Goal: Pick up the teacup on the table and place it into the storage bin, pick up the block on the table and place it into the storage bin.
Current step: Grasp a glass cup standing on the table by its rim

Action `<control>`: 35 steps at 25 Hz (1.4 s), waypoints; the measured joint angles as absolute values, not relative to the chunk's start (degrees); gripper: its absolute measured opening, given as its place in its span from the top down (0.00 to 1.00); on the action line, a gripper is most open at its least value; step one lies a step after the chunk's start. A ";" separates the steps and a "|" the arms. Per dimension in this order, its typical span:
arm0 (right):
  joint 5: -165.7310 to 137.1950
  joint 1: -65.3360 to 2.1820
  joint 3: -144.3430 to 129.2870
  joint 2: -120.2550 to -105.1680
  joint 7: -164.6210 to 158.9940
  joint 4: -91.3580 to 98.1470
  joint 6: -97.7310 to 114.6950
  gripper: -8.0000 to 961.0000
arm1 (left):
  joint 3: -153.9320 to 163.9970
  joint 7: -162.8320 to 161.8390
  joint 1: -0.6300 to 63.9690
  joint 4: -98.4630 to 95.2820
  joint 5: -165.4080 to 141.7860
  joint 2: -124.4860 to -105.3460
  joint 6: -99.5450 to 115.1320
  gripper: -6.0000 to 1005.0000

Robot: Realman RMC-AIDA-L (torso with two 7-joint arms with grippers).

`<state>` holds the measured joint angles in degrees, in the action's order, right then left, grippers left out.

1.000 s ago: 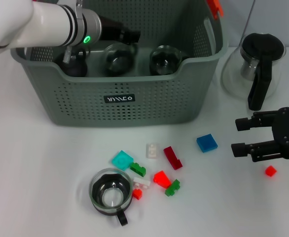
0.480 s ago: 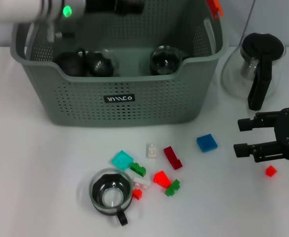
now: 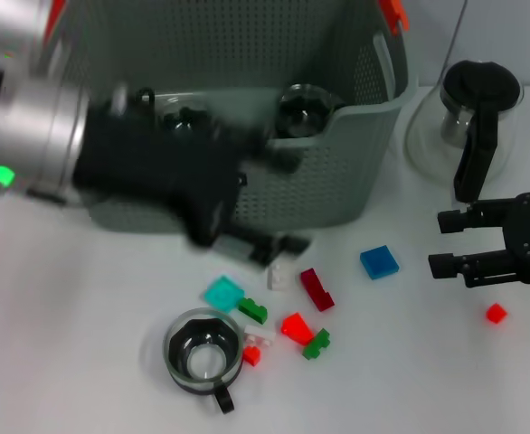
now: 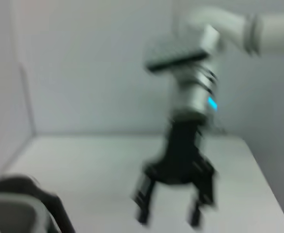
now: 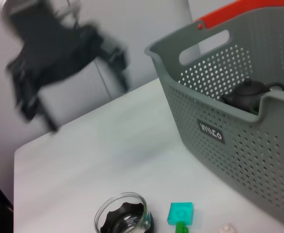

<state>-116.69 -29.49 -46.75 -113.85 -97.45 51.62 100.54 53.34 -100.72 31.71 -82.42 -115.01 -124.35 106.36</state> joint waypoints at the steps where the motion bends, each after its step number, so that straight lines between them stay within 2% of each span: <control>1: -116.69 -29.52 -46.75 -113.86 -97.45 51.04 100.36 0.14 | 53.76 -99.07 30.51 -83.17 -115.72 -124.36 107.67 0.16; 10: -116.71 -30.42 -47.79 -114.61 -97.42 47.54 99.94 0.14 | 55.56 -85.27 24.79 -84.71 -127.14 -124.77 110.90 0.19; 35: -116.51 -32.29 -47.36 -115.84 -97.65 42.33 96.15 0.14 | 81.24 -79.17 22.58 -78.53 -147.35 -124.80 92.89 0.27</control>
